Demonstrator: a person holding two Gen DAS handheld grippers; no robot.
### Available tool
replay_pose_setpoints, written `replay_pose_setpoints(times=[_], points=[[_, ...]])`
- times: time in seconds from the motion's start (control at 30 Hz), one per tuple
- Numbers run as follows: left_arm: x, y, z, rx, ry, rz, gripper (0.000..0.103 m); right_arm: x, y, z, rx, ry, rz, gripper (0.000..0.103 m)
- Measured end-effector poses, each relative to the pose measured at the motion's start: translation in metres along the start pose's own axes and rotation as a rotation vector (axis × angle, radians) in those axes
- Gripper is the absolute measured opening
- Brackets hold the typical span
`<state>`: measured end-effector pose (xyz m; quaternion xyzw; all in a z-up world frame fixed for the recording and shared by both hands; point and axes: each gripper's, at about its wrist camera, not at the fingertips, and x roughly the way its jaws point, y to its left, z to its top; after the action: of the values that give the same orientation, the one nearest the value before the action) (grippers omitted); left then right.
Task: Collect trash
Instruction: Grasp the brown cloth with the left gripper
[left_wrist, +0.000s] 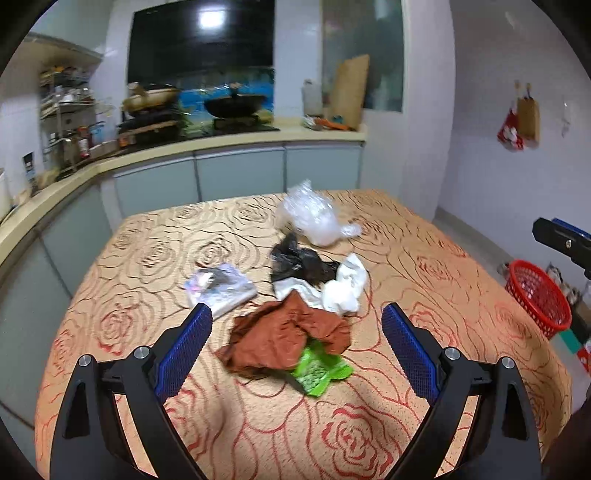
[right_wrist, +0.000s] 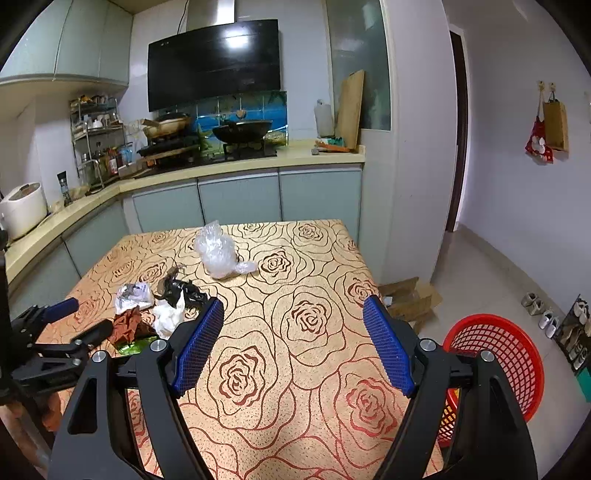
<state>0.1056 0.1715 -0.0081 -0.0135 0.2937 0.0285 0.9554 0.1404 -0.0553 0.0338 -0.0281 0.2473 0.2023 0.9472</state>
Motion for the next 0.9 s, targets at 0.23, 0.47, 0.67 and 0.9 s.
replay_pose_setpoints(times=[0.23, 0.47, 0.67, 0.9], points=[[0.037, -0.002, 0.0, -0.009, 0.087, -0.018, 0.089, 0.014, 0.0, -0.002, 0.002, 0.024, -0.002, 0.075], [0.049, 0.008, -0.004, -0.033, 0.124, -0.017, 0.052, 0.024, -0.002, -0.006, 0.009, 0.041, 0.001, 0.075], [0.037, 0.021, -0.004, -0.065, 0.102, -0.011, 0.037, 0.026, 0.003, -0.01, 0.006, 0.051, 0.015, 0.075], [0.018, 0.042, -0.005, -0.107, 0.067, 0.001, 0.033, 0.026, 0.02, -0.015, -0.023, 0.069, 0.053, 0.075]])
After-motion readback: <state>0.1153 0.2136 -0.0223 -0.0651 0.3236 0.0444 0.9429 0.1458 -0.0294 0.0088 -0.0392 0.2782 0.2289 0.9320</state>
